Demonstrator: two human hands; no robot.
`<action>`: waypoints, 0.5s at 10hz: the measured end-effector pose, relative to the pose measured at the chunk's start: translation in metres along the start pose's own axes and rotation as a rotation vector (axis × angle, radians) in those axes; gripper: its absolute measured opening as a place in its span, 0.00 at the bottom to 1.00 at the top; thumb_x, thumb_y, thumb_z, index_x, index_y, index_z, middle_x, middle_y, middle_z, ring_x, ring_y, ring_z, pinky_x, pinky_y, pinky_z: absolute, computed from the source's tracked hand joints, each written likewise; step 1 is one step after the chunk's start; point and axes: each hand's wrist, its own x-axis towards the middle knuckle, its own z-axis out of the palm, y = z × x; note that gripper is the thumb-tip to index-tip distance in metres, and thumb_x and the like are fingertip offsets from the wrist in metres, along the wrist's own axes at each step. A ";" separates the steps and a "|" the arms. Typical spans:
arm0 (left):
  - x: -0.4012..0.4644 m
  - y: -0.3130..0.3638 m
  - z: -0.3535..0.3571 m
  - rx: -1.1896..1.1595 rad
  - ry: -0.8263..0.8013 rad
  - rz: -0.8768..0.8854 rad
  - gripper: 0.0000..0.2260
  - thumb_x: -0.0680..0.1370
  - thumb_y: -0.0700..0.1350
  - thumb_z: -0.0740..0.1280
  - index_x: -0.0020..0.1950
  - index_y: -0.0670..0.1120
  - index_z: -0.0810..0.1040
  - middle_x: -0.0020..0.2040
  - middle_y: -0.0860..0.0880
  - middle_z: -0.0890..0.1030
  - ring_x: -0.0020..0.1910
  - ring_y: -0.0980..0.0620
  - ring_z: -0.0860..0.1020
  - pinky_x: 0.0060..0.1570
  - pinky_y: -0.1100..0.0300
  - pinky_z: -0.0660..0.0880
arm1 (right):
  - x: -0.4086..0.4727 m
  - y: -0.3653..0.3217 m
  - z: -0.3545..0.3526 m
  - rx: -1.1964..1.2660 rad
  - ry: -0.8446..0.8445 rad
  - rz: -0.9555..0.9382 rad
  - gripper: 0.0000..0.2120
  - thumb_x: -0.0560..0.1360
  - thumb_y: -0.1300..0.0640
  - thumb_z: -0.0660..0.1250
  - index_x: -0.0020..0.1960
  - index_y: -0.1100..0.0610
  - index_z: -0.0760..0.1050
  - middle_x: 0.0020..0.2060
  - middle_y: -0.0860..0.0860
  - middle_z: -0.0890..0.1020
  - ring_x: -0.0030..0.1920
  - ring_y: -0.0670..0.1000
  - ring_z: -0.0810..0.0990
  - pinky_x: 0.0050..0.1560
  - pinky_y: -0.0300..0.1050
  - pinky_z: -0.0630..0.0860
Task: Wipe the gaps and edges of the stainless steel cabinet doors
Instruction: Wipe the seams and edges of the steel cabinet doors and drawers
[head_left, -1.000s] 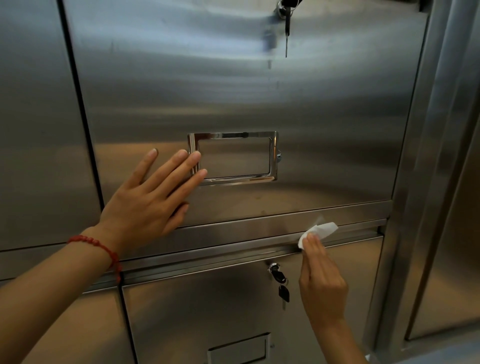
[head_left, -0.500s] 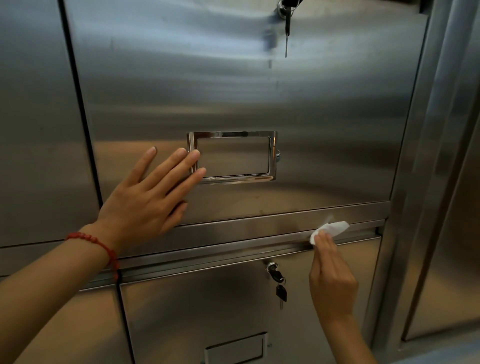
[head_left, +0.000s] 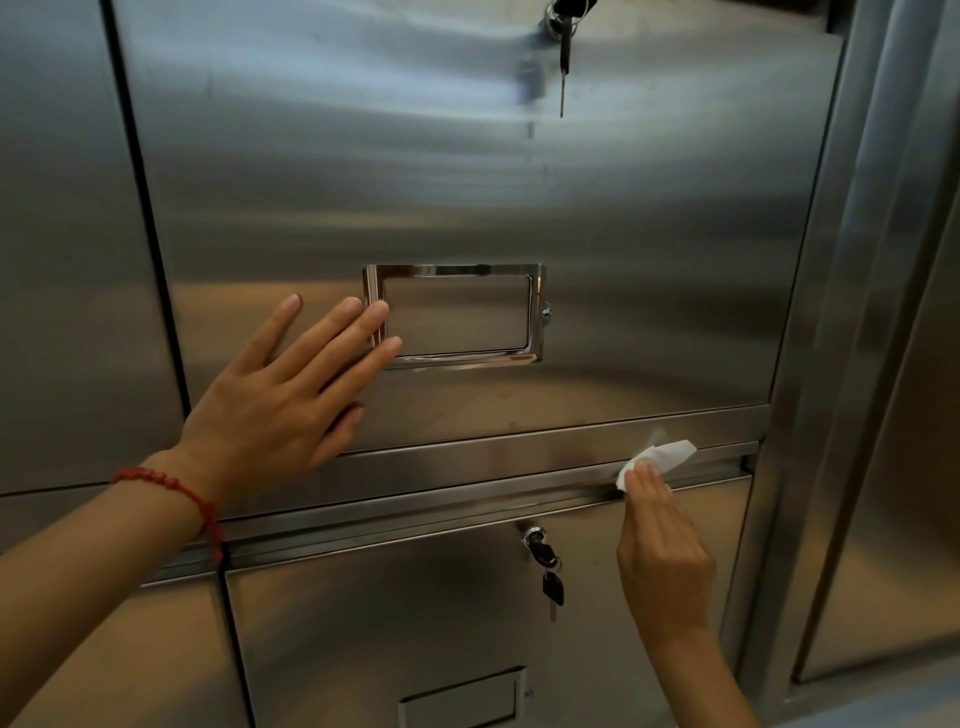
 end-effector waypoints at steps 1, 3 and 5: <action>0.000 0.000 0.000 -0.003 0.002 -0.004 0.24 0.80 0.49 0.54 0.75 0.42 0.60 0.74 0.39 0.60 0.73 0.42 0.59 0.69 0.40 0.57 | -0.004 -0.001 0.000 0.004 -0.025 -0.055 0.09 0.75 0.69 0.64 0.53 0.70 0.79 0.52 0.64 0.81 0.50 0.61 0.82 0.51 0.58 0.76; 0.000 0.000 0.000 0.007 0.009 -0.001 0.24 0.80 0.49 0.54 0.75 0.42 0.61 0.74 0.39 0.61 0.73 0.42 0.60 0.69 0.40 0.57 | -0.001 0.008 -0.004 0.031 -0.126 -0.025 0.24 0.57 0.73 0.78 0.53 0.70 0.79 0.50 0.65 0.81 0.49 0.62 0.82 0.48 0.60 0.77; 0.000 0.000 0.001 0.008 0.014 0.000 0.24 0.79 0.49 0.55 0.75 0.42 0.61 0.74 0.39 0.61 0.73 0.42 0.60 0.69 0.40 0.57 | -0.002 0.003 -0.002 0.042 -0.064 0.014 0.11 0.71 0.71 0.69 0.53 0.71 0.79 0.50 0.66 0.81 0.48 0.63 0.82 0.47 0.60 0.77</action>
